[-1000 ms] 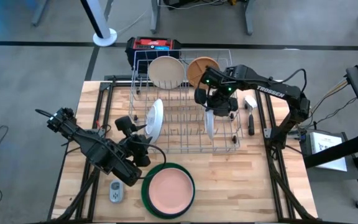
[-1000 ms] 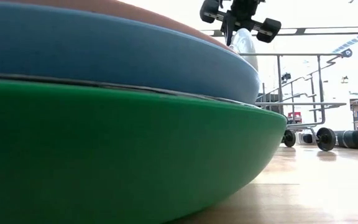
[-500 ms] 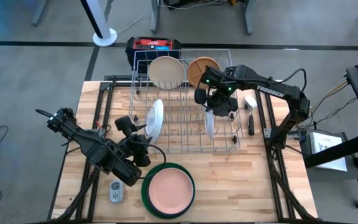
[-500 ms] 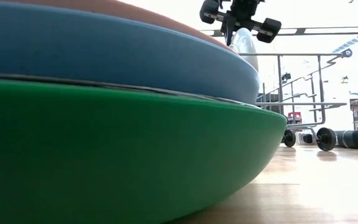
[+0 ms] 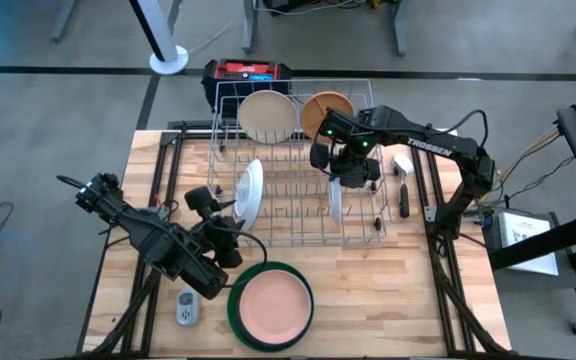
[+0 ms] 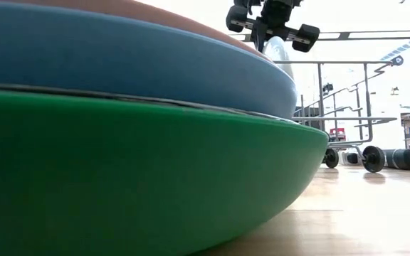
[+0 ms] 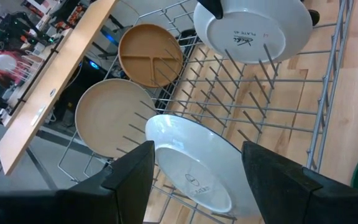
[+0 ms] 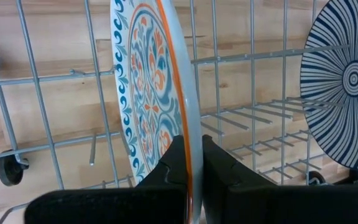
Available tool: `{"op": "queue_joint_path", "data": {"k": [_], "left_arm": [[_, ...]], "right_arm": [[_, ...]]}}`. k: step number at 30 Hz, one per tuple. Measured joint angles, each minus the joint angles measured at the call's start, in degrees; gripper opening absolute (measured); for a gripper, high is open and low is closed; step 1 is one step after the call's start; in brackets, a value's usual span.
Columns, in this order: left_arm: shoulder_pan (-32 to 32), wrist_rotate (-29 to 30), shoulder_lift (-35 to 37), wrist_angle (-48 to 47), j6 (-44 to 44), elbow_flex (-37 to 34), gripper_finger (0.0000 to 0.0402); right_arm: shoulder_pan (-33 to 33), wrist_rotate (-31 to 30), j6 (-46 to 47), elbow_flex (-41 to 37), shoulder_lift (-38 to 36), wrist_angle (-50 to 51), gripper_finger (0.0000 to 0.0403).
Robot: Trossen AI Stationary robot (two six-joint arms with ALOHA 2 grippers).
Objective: Sort dishes
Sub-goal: Put the white patterned plate into the dish rack
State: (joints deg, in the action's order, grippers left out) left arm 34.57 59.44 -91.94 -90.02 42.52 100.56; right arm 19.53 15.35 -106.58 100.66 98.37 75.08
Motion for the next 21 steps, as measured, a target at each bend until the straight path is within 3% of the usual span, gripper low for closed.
{"op": "queue_joint_path", "data": {"k": [11, 21], "left_arm": [[0.0, 0.0, 0.0, 0.0, 0.0, 0.0, 0.0231], [0.0, 0.0, 0.0, 0.0, 0.0, 0.0, 0.0231]], "right_arm": [[0.0, 0.0, 0.12, 0.0, 0.0, -0.35, 0.001], [0.0, 0.02, 0.16, 0.0, 0.0, -0.32, 0.0041]]}}
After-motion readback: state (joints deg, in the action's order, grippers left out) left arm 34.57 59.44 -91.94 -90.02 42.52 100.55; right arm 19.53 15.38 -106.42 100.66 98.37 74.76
